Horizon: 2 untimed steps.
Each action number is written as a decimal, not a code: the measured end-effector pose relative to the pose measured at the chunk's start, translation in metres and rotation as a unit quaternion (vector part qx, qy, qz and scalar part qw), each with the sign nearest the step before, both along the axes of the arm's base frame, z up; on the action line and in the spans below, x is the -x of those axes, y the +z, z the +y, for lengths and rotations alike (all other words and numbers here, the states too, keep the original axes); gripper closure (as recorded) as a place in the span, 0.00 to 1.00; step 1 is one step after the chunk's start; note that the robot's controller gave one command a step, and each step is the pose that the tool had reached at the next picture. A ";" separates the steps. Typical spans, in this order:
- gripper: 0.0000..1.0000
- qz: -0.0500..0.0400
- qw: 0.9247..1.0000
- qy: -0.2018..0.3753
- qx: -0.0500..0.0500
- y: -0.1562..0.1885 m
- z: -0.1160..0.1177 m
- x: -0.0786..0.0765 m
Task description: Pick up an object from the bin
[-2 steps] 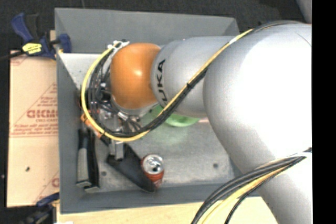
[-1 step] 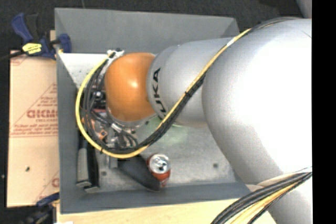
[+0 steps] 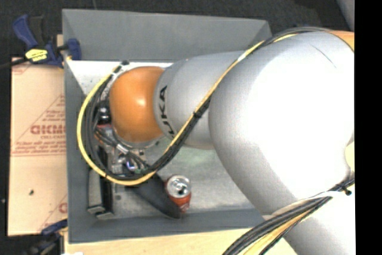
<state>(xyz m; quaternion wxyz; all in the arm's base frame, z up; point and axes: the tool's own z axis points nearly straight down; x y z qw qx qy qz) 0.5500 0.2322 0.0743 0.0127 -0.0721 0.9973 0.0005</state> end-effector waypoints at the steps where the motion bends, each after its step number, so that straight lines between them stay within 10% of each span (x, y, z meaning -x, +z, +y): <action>1: 0.00 -0.001 0.998 0.056 -0.003 0.000 -0.034 0.012; 2: 0.00 -0.003 1.000 -0.006 -0.003 0.005 -0.021 0.014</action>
Offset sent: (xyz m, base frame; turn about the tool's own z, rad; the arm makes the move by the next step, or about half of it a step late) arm -0.0157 -0.0208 0.0043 0.0145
